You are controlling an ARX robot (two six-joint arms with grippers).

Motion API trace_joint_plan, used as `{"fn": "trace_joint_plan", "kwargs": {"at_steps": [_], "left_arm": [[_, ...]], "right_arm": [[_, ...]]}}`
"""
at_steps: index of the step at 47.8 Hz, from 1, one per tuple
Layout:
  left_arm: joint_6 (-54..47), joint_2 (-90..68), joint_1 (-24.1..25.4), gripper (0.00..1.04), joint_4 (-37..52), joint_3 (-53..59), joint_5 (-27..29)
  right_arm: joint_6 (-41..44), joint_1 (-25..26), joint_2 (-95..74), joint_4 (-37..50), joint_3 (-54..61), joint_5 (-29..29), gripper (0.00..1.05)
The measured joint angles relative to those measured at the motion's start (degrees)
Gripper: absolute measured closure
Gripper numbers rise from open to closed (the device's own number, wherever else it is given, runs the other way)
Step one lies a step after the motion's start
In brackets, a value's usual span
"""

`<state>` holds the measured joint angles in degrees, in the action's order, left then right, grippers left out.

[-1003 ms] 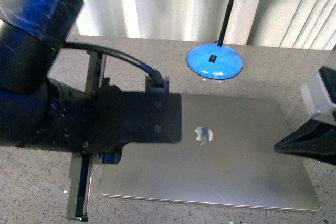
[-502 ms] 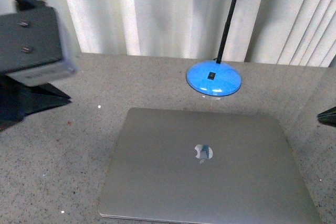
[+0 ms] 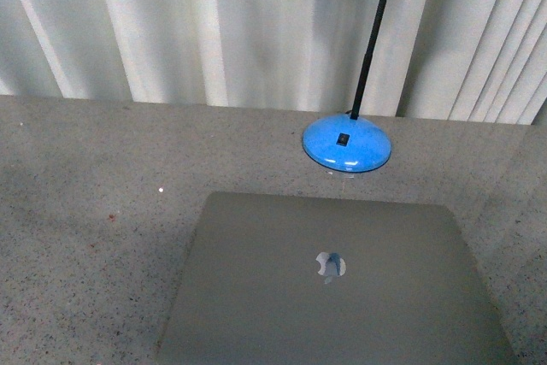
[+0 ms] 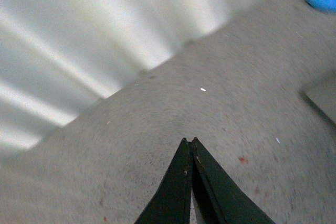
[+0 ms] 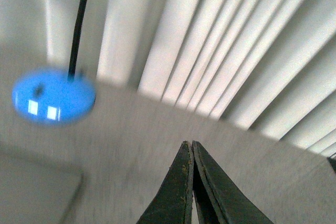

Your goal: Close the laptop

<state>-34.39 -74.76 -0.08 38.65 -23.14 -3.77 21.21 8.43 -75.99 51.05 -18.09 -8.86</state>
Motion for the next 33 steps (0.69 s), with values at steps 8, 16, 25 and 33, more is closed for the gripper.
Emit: {"fn": "trace_joint_plan", "kwargs": {"at_steps": [8,16,25,33], "left_arm": [[26.2,6.0,0.1,1.01,14.7,7.6,3.9],[31.9,10.6,0.0,1.01,13.7,11.9,3.8],[33.5,16.5,0.1,1.01,11.3,15.2,3.8],[33.7,21.9,0.1,1.01,8.3,17.9,3.8]], "right_arm": [[-16.3,-1.9,8.2,4.1,4.6,2.8,1.02],[-19.4,-3.4,13.0,1.7,9.2,4.1,1.02],[-20.2,-6.6,19.0,-1.1,11.7,8.3,1.02],[-20.3,-8.2,21.5,-0.5,15.5,8.6,1.02]]}}
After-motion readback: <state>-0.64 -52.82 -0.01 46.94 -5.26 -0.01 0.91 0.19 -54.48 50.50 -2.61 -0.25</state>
